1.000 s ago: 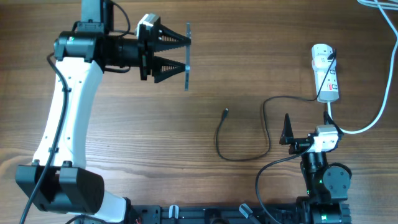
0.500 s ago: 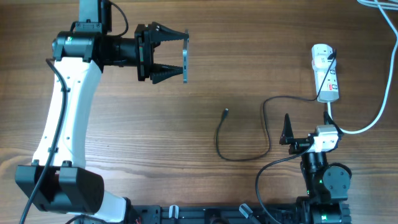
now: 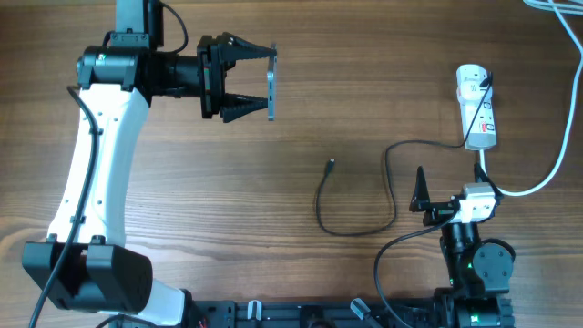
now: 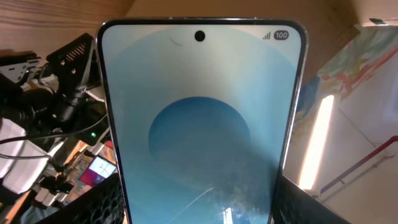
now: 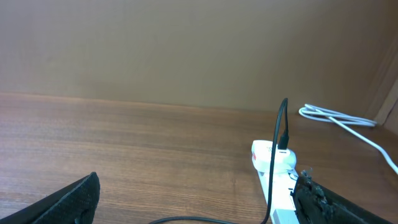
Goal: Plug charger to phone and switch on socket
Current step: 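Raise the right gripper and swing it toward the table center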
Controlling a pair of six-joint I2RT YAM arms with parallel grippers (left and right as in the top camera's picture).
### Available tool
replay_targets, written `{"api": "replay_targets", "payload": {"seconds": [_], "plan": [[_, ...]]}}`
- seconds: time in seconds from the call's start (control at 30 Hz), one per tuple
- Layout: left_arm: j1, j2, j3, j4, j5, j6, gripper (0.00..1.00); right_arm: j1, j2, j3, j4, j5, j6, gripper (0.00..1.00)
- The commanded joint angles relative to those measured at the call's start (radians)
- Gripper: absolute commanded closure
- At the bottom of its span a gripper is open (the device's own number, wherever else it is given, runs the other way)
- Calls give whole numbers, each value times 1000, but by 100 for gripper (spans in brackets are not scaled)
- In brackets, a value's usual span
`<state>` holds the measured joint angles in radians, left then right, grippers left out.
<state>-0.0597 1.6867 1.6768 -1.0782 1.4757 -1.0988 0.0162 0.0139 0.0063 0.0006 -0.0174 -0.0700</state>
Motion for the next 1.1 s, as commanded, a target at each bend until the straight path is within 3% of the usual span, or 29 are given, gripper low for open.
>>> {"api": "replay_targets", "payload": {"seconds": [0.0,0.13,0.27,0.33,0.4,0.57,0.63,0.67,0.77,0.87,0.97,1.07], "plan": [[3,-21,26,17,53,-8,32,-3,-3,-1,43,2,2,0],[2,-21,26,17,53,-8,32,-3,-3,-1,55,-170,167,0],[2,-21,25,17,53,-8,33,-3,-3,-1,39,-514,620,0],[2,-21,26,17,53,-8,33,-3,-3,-1,33,-540,1050,0],[2,-21,26,17,53,-9,33,-3,-2,-1,69,-556,1291,0],[2,-21,26,17,53,-8,34,-3,0,17,596,-582,1281,0],[2,-21,26,17,54,-9,34,-4,10,104,599,-547,1256,0],[2,-21,26,17,54,-9,34,-4,23,156,546,-546,1201,0],[2,-21,26,17,54,-8,34,-4,113,402,138,-555,879,1],[2,-21,26,17,53,-8,34,-3,344,760,-468,-425,494,0],[2,-21,26,17,53,-8,35,-3,500,933,-727,-420,355,0],[2,-21,26,18,53,-8,35,-3,608,1023,-835,-661,430,0]]}}
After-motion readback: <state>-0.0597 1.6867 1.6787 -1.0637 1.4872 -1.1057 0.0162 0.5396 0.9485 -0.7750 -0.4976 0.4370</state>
